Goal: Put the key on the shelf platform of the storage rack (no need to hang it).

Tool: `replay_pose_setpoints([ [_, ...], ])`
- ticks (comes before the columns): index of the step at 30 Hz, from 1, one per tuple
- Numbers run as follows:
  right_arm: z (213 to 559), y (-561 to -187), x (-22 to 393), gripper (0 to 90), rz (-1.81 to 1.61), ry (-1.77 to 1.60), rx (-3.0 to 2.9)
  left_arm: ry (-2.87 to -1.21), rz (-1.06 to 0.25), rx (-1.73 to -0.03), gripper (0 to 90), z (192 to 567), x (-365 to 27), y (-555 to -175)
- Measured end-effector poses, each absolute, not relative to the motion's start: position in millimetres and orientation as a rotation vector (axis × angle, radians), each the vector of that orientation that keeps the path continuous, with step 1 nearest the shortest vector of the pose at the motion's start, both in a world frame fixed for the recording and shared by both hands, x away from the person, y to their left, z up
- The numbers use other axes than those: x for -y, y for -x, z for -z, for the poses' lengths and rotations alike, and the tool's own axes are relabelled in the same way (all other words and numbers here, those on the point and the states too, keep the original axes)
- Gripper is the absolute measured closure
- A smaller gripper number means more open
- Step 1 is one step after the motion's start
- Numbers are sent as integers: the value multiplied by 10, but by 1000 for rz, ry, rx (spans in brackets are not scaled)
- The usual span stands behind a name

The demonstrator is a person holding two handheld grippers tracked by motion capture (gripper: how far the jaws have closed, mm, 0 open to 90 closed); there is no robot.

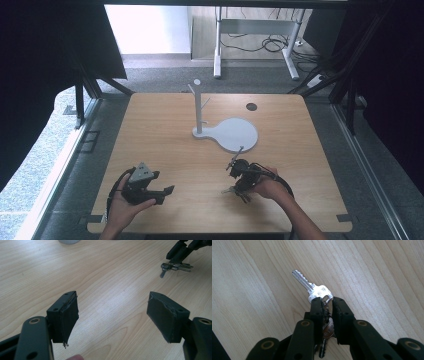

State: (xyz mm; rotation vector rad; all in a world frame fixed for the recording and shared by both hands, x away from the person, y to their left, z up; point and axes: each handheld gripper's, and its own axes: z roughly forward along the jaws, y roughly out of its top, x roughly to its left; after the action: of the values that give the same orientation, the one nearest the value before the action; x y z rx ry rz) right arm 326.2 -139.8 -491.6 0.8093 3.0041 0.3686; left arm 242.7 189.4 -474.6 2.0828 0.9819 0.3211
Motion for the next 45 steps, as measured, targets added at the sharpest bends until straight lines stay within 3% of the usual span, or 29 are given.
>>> replay_pose_setpoints([
  [6,4916,-3263,1403,882,-379,-831,-3006,-2085,-324,-982,255,4749,-1892,-2428],
  [16,4868,-3225,1444,893,-354,-823,-3006,-2087,-322,-985,255,4749,-1909,-2435],
  [45,4060,-3296,1655,895,-451,-844,-2911,-2076,-323,-986,255,4730,-1915,-2423],
])
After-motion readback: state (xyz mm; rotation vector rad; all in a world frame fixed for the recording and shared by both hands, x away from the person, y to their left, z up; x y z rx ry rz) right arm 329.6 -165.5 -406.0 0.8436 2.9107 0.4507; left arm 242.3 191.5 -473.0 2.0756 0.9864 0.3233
